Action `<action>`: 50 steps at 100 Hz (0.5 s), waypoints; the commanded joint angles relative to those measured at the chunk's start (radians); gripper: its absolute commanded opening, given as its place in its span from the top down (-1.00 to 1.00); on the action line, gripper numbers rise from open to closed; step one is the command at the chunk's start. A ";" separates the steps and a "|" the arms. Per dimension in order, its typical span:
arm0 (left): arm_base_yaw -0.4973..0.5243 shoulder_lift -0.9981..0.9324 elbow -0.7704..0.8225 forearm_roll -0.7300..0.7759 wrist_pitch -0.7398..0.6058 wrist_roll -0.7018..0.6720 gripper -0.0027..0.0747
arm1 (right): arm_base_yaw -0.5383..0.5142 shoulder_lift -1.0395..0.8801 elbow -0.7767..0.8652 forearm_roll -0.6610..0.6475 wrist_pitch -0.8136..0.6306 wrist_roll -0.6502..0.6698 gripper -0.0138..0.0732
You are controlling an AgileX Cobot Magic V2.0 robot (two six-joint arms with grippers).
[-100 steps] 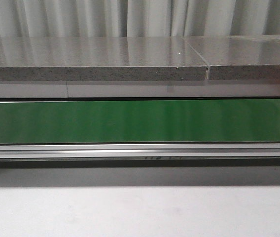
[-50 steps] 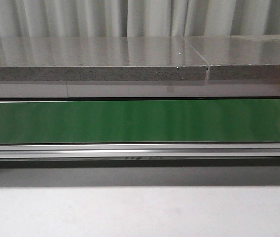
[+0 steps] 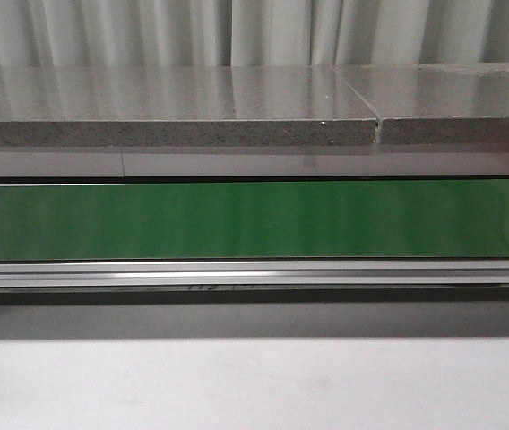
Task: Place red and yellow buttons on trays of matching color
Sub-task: 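Grasp another red push-button with the left gripper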
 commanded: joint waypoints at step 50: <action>0.464 0.274 -0.087 -0.145 0.194 0.018 -0.17 | 0.000 0.006 -0.025 0.013 -0.068 -0.008 0.83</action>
